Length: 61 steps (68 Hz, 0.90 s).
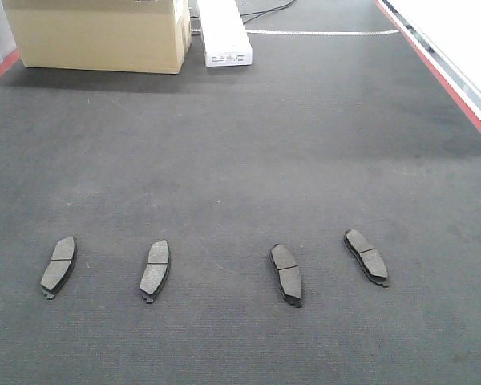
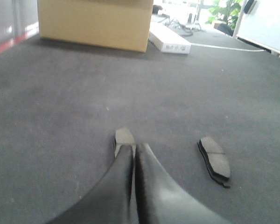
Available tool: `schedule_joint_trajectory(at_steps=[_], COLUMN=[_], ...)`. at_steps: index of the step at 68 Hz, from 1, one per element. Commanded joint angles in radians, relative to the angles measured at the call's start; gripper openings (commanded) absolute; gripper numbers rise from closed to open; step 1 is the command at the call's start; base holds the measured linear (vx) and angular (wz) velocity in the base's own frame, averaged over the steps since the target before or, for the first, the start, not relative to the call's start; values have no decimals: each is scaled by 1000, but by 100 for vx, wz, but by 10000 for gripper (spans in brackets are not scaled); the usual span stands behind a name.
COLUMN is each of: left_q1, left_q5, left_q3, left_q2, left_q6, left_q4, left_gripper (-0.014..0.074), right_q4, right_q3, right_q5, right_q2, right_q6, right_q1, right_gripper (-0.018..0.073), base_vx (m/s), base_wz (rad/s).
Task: Move and align brake pads A on conveyor
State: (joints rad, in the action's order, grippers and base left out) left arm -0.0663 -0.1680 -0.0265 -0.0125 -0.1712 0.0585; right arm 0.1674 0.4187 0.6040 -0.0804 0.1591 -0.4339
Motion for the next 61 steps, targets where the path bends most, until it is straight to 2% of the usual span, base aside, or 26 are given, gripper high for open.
schedule_joint_trajectory(at_steps=[1, 11, 18, 61], left_q1=[0, 0, 0, 0], left_q5=[99, 144, 168, 168], left_q3=[-18, -18, -18, -17], left_q2=[-16, -16, -16, -15], left_q6=[28, 82, 131, 131], left_q4=[-10, -14, -47, -44], left_gripper=[-6, -6, -6, -6], right_q4=[15, 15, 15, 15], right_q3=[26, 26, 26, 26], right_q5=[-69, -69, -69, -69], right_q2=[-14, -14, -14, -14], right_q6=[-6, -6, -6, -6], right_q1=[4, 4, 4, 4], right_gripper=[-11, -11, -11, -11], base_vx=[0, 0, 0, 0], base_wz=[0, 0, 0, 0])
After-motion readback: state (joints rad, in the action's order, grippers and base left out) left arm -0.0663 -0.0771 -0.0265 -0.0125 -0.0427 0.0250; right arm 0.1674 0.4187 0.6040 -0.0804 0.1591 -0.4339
